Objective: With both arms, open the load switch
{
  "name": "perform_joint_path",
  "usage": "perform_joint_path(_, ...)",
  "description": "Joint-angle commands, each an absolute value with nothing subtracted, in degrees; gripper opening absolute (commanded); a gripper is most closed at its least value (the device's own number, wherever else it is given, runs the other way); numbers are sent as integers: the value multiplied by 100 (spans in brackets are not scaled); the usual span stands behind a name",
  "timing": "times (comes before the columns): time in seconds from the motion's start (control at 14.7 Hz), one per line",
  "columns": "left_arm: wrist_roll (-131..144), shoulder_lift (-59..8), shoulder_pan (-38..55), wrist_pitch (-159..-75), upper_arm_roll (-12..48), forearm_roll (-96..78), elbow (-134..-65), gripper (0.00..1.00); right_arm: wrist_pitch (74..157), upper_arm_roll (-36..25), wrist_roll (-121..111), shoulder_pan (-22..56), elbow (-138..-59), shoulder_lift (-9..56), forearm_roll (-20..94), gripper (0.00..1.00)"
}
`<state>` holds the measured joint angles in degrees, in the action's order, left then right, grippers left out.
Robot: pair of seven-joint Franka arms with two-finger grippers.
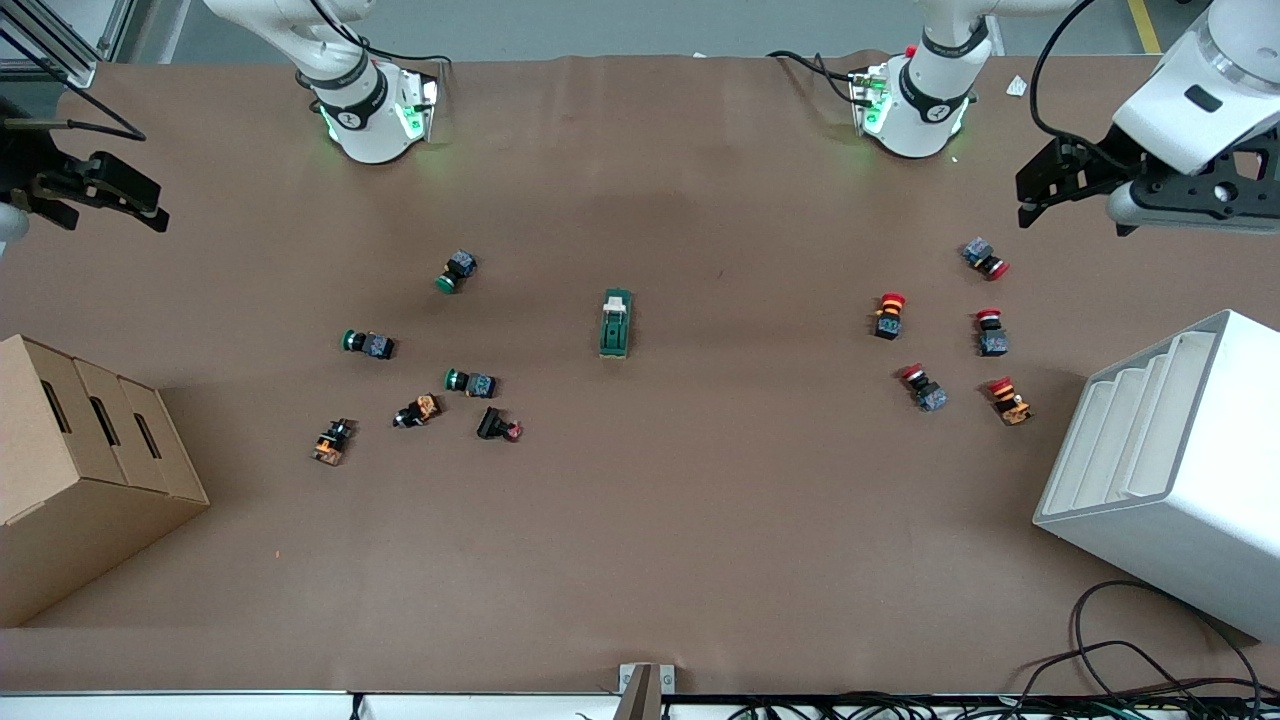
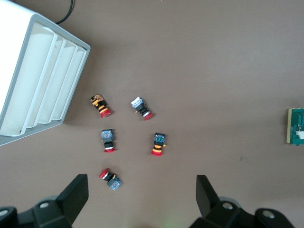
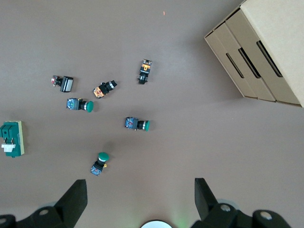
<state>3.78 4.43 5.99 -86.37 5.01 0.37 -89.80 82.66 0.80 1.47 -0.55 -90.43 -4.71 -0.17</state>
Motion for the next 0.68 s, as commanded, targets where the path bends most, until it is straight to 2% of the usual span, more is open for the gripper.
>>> perform_joint_path(0.0, 184, 852, 537, -8868, 360, -61, -9509, 100, 8323, -17, -44, -97, -9229, -642, 70, 100)
perform_joint_path(0.61, 483, 686, 545, -8903, 352, -211, -9317, 100, 8271, 17, -35, -88, -9229, -642, 79, 100)
